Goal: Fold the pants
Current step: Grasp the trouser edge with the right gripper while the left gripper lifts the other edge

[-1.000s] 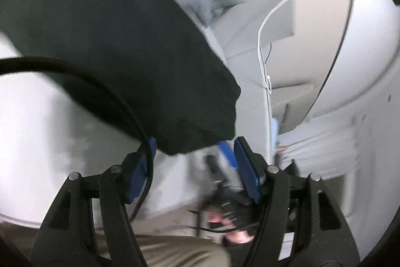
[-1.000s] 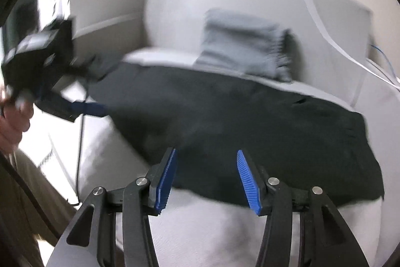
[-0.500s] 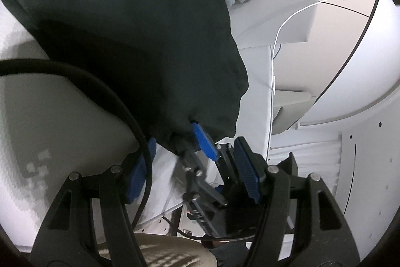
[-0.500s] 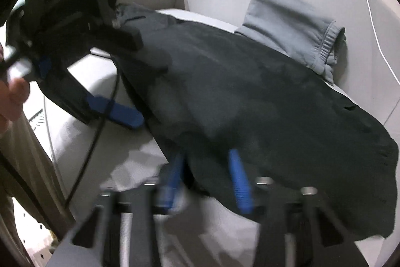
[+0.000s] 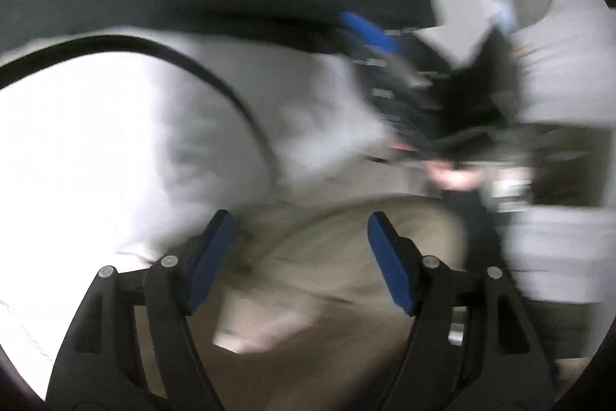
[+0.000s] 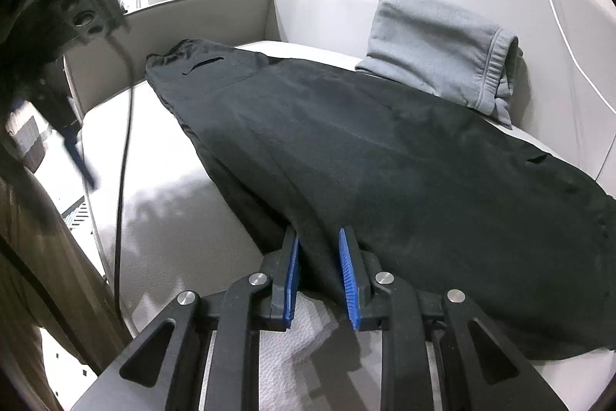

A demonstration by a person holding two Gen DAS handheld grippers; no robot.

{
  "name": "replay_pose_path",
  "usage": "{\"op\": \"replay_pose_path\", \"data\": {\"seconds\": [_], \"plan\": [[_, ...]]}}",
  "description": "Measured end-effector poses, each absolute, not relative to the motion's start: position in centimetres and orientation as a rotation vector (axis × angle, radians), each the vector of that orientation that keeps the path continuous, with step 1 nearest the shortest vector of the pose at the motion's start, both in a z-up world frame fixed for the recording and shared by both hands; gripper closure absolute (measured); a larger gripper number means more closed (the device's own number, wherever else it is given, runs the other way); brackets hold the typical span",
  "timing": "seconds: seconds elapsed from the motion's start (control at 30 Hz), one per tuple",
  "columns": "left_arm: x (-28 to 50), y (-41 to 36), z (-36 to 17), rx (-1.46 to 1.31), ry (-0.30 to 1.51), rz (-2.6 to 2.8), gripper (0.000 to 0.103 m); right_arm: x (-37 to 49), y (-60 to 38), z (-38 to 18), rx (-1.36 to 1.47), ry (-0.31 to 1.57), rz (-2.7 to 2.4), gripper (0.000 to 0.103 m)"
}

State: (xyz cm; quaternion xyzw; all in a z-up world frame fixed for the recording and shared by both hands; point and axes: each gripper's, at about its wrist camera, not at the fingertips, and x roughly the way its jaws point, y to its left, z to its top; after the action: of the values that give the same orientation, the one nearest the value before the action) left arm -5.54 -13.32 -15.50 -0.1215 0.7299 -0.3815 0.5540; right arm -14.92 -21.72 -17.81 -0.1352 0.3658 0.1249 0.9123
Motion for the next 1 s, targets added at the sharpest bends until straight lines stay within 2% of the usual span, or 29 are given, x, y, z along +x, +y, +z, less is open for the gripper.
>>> {"op": "replay_pose_path", "data": {"seconds": [0.07,0.17,0.3,0.47,0.53,0.6,0.63,0.7,0.8,1.0], "plan": [[-5.3,-12.1,-14.5,-0.373,1.687,-0.937,0.034,-14.9,-21.8,-17.7,-0.281,0.749,0.257,0.082],[-5.7,-11.8,-13.3,-0.356,1.613,-0.946,0.034,-15.0,-21.9,-17.4,-0.268,0.741,0.255,0.082],[-7.4,-12.0,-11.3,-0.387,1.405,-1.066,0.034,-15.2,-21.8,-17.4,-0.274,0.74,0.253,0.082],[-8.9,-9.9,-9.2,-0.894,0.888,-1.342,0.034,-15.2,-21.9,-17.3,-0.26,0.74,0.251,0.082],[-9.2,-8.4,-9.0,-0.879,0.679,-1.082,0.034,-15.2,-22.0,-17.1,-0.251,0.734,0.251,0.082],[-9.6,-7.6,-9.6,-0.757,0.549,-0.684,0.033,-15.4,-21.9,-17.2,-0.259,0.728,0.25,0.082],[-9.4,-7.6,-10.1,-0.743,0.554,-0.618,0.033,-15.5,-21.8,-17.2,-0.267,0.723,0.25,0.082],[-7.8,-7.8,-12.8,-0.811,0.697,-0.558,0.037,-15.7,-21.7,-17.2,-0.28,0.714,0.247,0.084],[-6.4,-9.2,-17.4,-0.958,0.953,-0.641,0.037,-16.2,-21.5,-16.8,-0.296,0.679,0.248,0.086],[-4.9,-11.3,-20.2,-1.078,1.08,-0.671,0.037,-16.4,-21.3,-16.2,-0.284,0.652,0.256,0.088]]}}
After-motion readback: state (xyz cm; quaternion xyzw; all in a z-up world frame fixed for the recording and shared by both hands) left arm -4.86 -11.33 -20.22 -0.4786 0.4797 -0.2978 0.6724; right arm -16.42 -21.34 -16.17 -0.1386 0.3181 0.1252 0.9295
